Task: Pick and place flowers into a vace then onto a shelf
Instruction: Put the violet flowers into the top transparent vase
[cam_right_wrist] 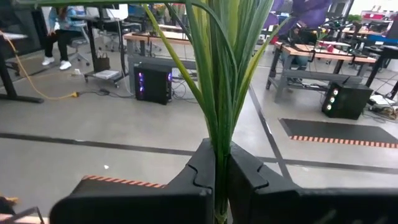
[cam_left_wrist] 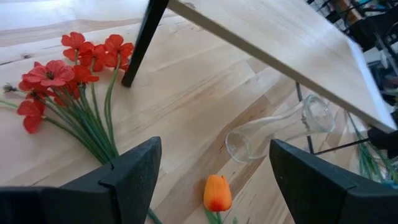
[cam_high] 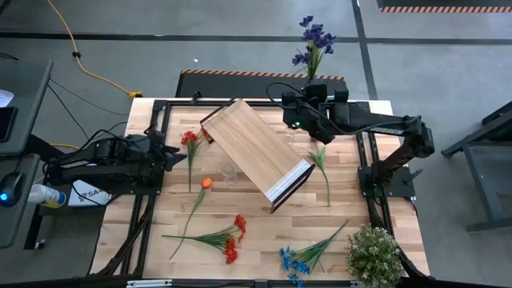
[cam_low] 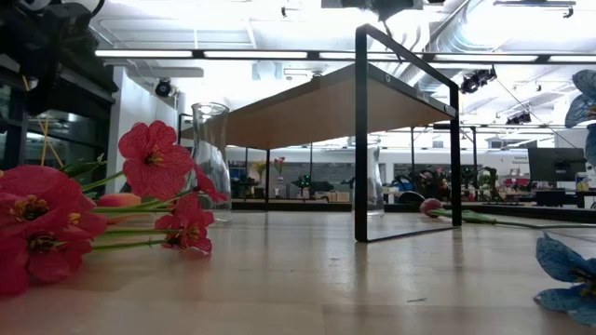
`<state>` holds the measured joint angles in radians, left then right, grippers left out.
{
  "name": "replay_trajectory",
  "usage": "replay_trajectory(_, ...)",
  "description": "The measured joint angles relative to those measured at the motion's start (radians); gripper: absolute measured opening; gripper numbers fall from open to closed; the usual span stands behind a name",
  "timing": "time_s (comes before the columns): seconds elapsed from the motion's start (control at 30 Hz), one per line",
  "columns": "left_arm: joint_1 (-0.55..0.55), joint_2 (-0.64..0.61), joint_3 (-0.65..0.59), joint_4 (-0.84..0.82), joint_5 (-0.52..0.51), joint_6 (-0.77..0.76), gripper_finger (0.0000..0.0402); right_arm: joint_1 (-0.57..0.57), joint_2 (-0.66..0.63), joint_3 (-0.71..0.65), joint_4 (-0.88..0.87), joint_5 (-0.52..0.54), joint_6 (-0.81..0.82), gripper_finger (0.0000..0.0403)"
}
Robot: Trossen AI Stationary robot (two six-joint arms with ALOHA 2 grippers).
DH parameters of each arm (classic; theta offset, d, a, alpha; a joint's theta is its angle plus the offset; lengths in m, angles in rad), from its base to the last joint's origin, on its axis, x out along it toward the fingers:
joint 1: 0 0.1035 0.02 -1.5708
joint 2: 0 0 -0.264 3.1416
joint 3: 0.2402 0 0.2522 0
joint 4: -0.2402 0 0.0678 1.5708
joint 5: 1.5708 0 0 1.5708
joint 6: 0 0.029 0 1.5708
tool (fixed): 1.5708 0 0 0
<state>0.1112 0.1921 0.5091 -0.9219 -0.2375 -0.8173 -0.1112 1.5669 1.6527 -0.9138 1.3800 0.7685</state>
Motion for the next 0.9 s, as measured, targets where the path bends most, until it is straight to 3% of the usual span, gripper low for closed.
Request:
replay_trajectory(0.33, 0.0, 0.0, 0.0, -0.003, -0.005, 0.0, 0.0333, 0.0, -0.003, -0.066, -0.027, -0.02, 0.048, 0.0011)
replay_trajectory(0.57, 0.0, 0.0, 0.0, -0.003, -0.006, 0.0, 0.0333, -0.002, -0.003, -0.262, 0.242, -0.023, 0.042, 0.0006)
replay_trajectory(0.9, 0.0, 0.0, 0.0, -0.003, -0.006, 0.0, 0.0333, -0.047, -0.003, -0.433, 0.608, 0.001, 0.009, 0.0006)
